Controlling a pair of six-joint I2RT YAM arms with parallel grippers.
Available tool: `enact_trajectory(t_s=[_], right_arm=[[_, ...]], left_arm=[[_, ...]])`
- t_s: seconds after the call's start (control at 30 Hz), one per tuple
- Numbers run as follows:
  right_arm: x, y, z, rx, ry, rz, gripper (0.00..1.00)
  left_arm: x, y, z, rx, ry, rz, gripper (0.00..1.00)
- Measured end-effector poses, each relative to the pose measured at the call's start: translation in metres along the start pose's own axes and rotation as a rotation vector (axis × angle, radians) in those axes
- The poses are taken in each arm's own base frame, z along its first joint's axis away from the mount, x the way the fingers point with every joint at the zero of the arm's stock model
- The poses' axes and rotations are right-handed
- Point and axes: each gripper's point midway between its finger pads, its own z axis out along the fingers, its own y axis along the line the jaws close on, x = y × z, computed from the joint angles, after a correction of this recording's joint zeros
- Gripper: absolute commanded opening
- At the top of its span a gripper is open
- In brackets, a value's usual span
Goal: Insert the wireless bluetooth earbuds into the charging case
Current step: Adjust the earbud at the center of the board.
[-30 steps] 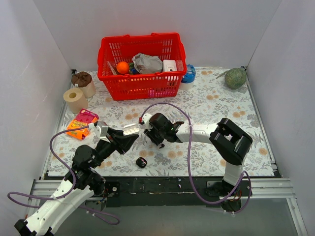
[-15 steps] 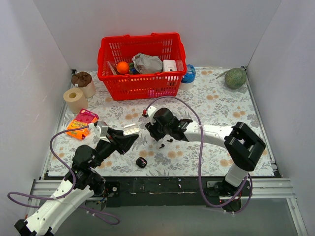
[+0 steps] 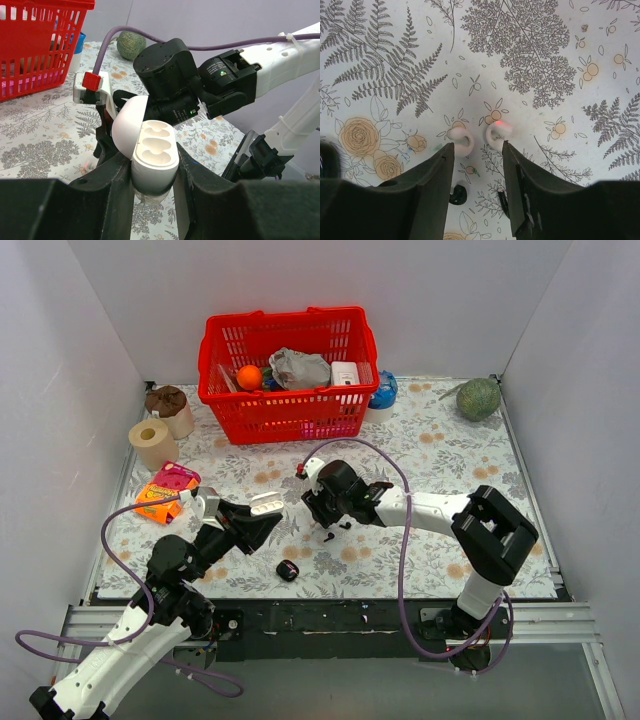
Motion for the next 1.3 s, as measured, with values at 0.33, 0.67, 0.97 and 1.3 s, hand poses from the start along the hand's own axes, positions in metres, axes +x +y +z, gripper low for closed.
enact_trajectory(t_s=[0.33, 0.67, 0.97, 1.3], right_arm=[[0.009, -0.005, 0.006, 0.025, 0.027, -0.001, 0.52], [0.022, -0.008, 0.015, 0.046, 0.063, -0.004, 0.52], [0.023, -0.006, 0.015, 0.057, 0.063, -0.014, 0.52], [0.02, 0.011, 0.015, 0.051, 0.052, -0.053, 0.51]], left_arm=[[0.0, 0.0, 0.0, 0.001, 0.0, 0.0, 0.0], [0.0, -0.001, 0.0, 0.003, 0.001, -0.006, 0.0], [0.0, -0.001, 0.0, 0.004, 0.002, -0.008, 0.0], [0.001, -0.002, 0.0, 0.007, 0.003, -0.012, 0.0]])
